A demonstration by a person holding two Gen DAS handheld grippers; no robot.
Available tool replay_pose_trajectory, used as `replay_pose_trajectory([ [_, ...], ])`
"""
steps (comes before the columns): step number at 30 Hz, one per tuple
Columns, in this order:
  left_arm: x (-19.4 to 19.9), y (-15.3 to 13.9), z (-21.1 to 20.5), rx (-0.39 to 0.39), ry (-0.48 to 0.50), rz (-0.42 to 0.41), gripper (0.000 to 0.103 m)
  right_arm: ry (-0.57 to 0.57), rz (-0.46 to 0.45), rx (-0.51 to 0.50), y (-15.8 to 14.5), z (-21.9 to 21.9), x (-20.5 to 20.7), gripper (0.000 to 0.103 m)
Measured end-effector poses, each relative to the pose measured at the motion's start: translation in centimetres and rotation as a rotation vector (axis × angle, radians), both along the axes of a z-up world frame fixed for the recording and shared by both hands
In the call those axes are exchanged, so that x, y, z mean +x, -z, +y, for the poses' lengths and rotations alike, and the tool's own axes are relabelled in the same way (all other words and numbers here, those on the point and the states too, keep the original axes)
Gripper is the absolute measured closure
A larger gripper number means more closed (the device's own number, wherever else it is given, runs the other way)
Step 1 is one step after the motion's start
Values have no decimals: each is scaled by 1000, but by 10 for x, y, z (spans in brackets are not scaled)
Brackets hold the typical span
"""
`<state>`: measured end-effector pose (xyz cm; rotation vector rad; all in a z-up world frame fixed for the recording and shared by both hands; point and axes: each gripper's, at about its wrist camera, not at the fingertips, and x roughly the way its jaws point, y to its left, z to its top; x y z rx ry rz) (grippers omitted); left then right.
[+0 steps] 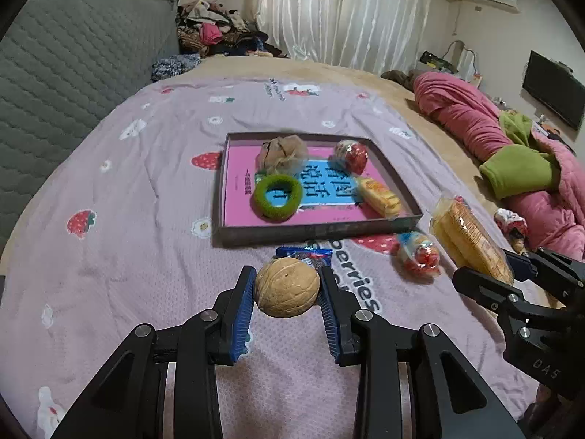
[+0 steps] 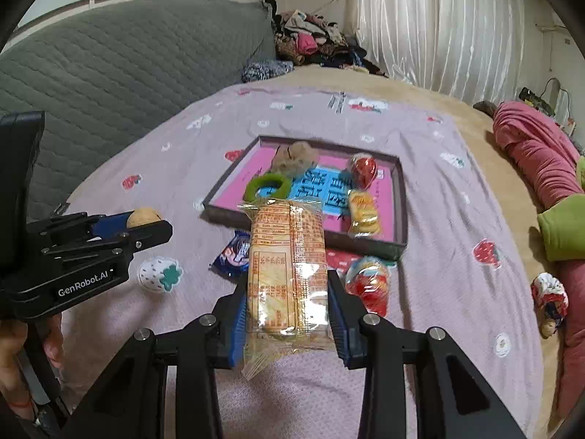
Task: Organize objects
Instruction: 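Lift walnut and wafer packet and carry both over the tray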
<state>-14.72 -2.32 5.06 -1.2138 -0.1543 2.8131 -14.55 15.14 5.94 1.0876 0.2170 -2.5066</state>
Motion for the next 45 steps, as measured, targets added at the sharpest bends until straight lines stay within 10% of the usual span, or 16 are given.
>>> replay_pose_trajectory([
  [25,-33,-97,6,-111,-1,149,68,9,167,-61,-95,3,-31,64],
  [45,-106,-60,-9,-67,-6,157,68,19,185,-148,-72,-12,-81,64],
])
